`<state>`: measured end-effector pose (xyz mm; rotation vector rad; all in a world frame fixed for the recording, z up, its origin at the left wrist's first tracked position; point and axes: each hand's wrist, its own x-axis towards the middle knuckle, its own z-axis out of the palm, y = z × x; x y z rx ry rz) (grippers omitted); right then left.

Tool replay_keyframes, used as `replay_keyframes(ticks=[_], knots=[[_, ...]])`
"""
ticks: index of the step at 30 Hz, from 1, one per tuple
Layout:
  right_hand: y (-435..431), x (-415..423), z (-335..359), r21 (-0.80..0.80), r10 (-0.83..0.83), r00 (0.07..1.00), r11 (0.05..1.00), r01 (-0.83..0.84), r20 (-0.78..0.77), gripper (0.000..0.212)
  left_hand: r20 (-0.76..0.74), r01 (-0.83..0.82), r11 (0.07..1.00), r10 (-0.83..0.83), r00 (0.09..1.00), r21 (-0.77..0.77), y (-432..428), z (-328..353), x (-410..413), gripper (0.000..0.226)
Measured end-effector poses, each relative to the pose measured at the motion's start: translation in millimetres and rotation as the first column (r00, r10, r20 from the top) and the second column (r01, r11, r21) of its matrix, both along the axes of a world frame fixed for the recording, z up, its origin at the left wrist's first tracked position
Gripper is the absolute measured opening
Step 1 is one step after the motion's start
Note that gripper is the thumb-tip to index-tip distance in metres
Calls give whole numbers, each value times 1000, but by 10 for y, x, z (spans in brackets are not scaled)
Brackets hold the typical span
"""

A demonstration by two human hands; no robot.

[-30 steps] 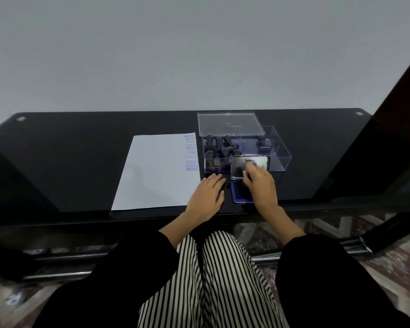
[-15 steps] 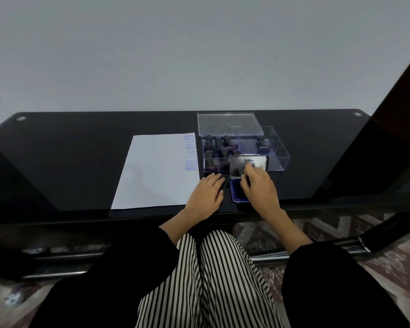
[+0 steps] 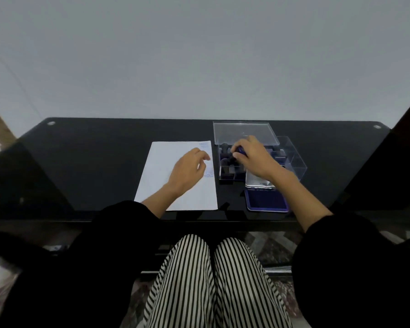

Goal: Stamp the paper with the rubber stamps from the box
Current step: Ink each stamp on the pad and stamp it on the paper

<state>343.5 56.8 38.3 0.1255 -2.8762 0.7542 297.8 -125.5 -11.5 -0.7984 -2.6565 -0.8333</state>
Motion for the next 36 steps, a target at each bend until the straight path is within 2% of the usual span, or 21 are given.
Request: replay_keyframes(ticks=[3, 8, 13, 22, 36], knots=[[-167, -175, 100, 38, 58, 998, 998, -58, -12, 17, 28, -57, 998, 58, 998, -26, -180, 9, -79, 26], [-442, -360, 79, -20, 47, 998, 999, -46, 31, 14, 90, -109, 993, 112, 990, -39, -283, -54, -153, 26], [-599, -512, -54, 71, 15, 998, 997, -19, 54, 16, 163, -114, 990, 127, 978, -83, -248, -169, -206, 30], [-663, -636, -258, 138, 0, 994, 990, -16, 113, 18, 224, -78, 955, 146, 964, -287, -239, -514, -328, 48], [-663, -688, -342, 198, 1, 993, 980, -23, 115, 16, 209, -50, 957, 113, 971, -285, -256, -692, -300, 48]])
